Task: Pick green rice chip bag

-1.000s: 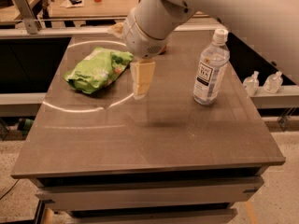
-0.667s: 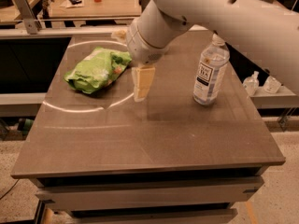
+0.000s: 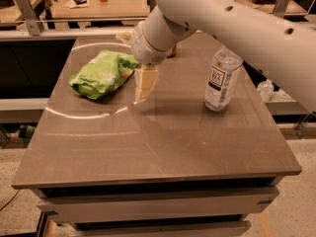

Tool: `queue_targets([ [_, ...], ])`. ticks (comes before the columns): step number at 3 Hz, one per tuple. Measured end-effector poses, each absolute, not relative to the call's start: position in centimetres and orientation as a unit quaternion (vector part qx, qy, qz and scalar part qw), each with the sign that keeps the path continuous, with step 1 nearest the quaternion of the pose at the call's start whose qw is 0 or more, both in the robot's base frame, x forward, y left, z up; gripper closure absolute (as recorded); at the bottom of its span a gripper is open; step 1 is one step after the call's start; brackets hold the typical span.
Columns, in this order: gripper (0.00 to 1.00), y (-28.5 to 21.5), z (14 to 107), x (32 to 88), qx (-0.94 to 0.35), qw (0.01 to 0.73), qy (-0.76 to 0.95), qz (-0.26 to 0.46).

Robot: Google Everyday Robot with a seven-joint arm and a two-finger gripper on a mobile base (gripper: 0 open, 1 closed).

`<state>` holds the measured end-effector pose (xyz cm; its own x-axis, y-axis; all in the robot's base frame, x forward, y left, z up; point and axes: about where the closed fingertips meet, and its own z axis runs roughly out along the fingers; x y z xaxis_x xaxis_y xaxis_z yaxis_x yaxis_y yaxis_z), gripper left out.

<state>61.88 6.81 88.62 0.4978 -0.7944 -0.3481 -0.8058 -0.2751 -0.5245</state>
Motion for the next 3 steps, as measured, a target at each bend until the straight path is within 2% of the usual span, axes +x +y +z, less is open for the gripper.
queue_targets([
  [3,0.00,11.2,86.3,66.0,-0.827,0.319,0.458,0.064],
])
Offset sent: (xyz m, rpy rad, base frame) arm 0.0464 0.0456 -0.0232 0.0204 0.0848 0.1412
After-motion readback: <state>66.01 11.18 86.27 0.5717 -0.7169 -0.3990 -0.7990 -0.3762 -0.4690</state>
